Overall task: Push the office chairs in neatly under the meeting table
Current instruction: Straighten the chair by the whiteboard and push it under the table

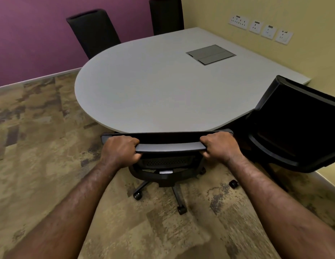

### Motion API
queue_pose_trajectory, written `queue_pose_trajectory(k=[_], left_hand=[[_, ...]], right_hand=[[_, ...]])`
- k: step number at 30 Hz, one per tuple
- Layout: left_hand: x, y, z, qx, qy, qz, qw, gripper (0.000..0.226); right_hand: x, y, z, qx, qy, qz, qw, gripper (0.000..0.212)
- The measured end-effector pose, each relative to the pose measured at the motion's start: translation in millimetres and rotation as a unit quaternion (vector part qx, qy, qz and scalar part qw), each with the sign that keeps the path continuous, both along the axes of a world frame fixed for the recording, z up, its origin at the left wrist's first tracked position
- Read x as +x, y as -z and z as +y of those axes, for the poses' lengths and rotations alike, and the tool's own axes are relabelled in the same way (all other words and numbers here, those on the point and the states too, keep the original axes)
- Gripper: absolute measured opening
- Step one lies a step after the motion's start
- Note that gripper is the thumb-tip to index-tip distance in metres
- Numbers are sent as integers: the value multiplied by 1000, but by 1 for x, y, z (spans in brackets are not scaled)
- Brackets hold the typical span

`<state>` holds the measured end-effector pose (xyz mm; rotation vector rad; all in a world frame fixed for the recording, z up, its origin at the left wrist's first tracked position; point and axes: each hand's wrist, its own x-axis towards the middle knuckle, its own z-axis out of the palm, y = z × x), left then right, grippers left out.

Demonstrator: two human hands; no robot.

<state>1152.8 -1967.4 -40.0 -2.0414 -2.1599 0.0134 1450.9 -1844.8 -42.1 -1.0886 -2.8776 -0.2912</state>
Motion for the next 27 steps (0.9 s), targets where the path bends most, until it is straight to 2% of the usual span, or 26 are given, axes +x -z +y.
queue_pose_trajectory(k=[7, 16, 27], left_hand=[[-29, 4, 24, 44, 9, -19, 999, 15], [-65, 4, 43, 50, 21, -1, 999, 16], [-83, 0, 51, 44, 28, -17, 998, 12]], right_hand=[[-29, 3, 25, 1, -5, 13, 1000, 22], [-58, 6, 29, 10, 4, 26, 1000, 24], [-74, 2, 29, 25, 26, 17, 999, 23]])
